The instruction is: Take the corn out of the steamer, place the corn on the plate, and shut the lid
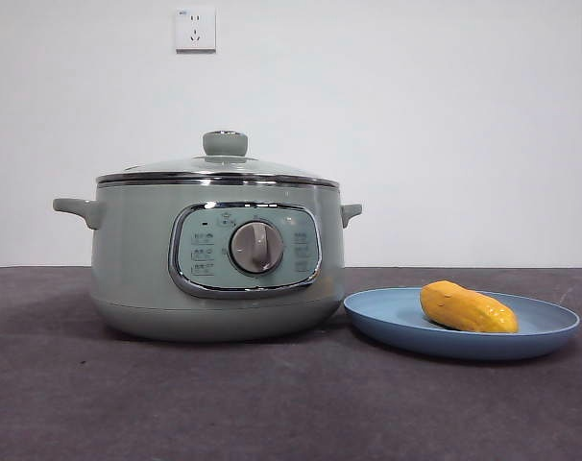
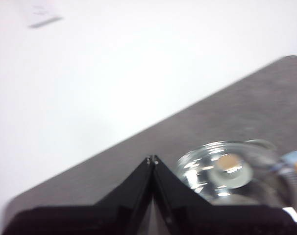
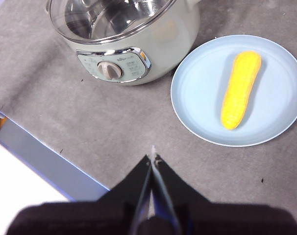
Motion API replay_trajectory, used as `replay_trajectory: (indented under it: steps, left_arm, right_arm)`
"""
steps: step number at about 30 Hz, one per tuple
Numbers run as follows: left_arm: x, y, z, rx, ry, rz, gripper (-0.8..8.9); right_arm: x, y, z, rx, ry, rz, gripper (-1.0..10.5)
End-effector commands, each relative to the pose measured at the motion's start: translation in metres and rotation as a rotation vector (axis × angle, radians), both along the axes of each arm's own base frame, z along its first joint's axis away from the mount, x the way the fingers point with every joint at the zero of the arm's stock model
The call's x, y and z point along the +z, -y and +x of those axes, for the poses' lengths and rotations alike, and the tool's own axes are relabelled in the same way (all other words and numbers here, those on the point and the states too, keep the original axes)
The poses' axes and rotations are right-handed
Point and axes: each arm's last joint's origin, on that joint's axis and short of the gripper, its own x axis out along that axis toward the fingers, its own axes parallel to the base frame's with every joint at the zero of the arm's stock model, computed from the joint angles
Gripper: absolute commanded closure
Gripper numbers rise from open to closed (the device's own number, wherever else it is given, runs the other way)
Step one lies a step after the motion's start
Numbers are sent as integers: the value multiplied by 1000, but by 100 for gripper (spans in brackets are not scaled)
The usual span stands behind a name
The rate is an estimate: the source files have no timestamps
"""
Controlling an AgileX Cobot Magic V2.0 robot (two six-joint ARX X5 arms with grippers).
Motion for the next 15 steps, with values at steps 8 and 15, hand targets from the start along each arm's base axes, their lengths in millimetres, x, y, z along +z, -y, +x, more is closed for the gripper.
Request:
replay_trajectory:
  steps: [8, 15]
  left_arm:
    - [-131, -15, -20, 184, 114, 8, 816]
    - [-226, -17, -24, 246, 34, -85, 816]
  right_arm:
    - [-1, 0, 0, 0, 3, -2, 946]
    - [-1, 0, 0, 0, 2, -2, 946]
